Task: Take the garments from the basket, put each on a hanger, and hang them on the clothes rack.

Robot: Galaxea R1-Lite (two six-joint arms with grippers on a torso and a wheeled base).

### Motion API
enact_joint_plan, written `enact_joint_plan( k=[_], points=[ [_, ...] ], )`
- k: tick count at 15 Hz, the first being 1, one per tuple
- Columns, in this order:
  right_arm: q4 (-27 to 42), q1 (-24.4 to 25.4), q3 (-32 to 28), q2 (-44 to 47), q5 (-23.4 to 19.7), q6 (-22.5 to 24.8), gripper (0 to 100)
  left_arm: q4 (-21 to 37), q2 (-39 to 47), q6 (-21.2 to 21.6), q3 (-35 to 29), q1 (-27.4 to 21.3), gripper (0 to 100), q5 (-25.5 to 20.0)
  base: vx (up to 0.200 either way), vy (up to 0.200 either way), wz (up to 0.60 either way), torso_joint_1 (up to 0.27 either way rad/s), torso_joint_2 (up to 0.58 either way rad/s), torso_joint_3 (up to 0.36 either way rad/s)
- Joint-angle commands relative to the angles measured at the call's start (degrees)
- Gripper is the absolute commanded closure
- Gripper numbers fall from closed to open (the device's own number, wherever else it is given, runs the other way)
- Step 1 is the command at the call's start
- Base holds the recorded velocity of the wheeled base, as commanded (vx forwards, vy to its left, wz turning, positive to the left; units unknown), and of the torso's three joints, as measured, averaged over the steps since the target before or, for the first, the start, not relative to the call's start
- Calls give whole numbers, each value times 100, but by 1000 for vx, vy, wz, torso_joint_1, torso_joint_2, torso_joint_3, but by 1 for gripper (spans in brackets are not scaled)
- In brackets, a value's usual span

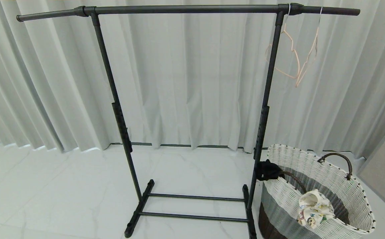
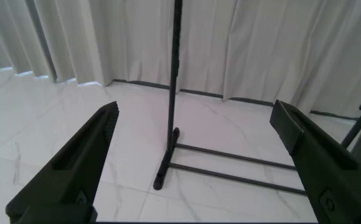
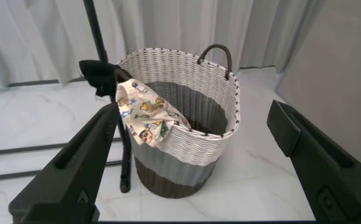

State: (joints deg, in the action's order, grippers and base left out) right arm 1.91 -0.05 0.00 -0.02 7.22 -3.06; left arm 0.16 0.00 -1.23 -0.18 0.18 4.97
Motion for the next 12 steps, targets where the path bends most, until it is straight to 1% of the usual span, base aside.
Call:
enact_joint_plan(
  k=[1, 9, 12],
  points=[
    [2, -4, 0, 2, -1, -2, 0, 2, 0, 0, 1, -1, 0, 4, 200, 0, 0, 2, -7, 7],
    [2, -4, 0, 2, -1, -19, 0, 2, 0, -9, 1, -1, 0, 4, 200, 0, 0, 1, 2, 4],
    [2, -4, 0, 11, -1, -10, 0, 2, 0, -18, 1, -1, 0, 4, 0, 0, 0, 0, 0, 0]
  ],
)
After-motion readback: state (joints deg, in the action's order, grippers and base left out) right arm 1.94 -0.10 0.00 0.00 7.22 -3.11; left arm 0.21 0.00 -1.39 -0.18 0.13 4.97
